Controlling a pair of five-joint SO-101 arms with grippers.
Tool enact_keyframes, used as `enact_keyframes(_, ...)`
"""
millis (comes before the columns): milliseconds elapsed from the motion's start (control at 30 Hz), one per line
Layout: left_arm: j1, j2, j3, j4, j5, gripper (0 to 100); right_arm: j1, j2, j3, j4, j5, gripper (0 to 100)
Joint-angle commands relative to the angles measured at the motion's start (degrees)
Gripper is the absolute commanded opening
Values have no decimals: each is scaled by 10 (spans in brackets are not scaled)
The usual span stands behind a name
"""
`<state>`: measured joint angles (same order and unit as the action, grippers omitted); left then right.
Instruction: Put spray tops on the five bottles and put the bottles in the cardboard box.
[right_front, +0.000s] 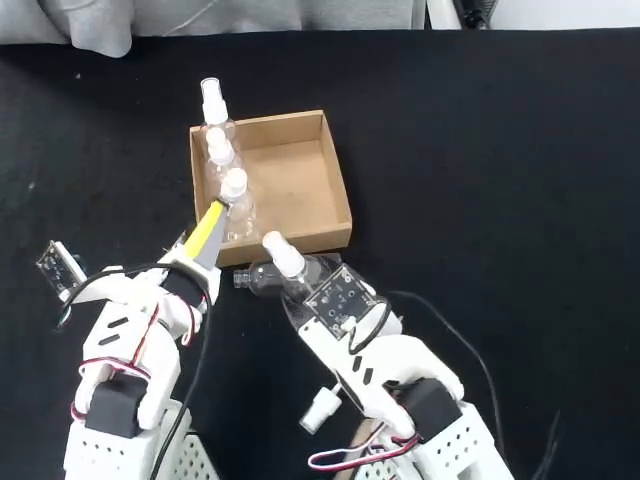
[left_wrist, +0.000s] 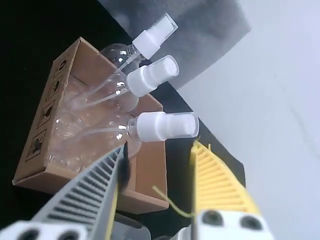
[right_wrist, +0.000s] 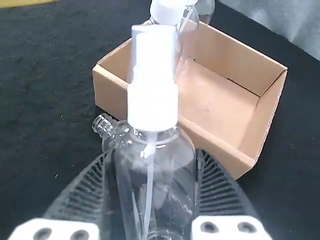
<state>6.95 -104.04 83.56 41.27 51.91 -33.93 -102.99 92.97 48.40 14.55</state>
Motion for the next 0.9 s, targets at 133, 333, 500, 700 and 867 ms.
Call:
enact_keyframes(133, 1, -5, -8, 1, 3, 188, -42, -73, -80, -21, -6, 89)
enact_keyframes(333, 3, -5, -5, 1, -9, 188, -50, -73, -79, -21, -6, 89)
enact_keyframes(500, 58, -5, 2, 1, -34, 188, -50, -73, -78, -21, -6, 89)
enact_keyframes(700, 102, -5, 10, 1, -61, 188, -50, -73, -68, -22, -6, 89)
enact_keyframes(867, 114, -5, 13, 2, -86, 187, -47, -73, -65, -20, -6, 89)
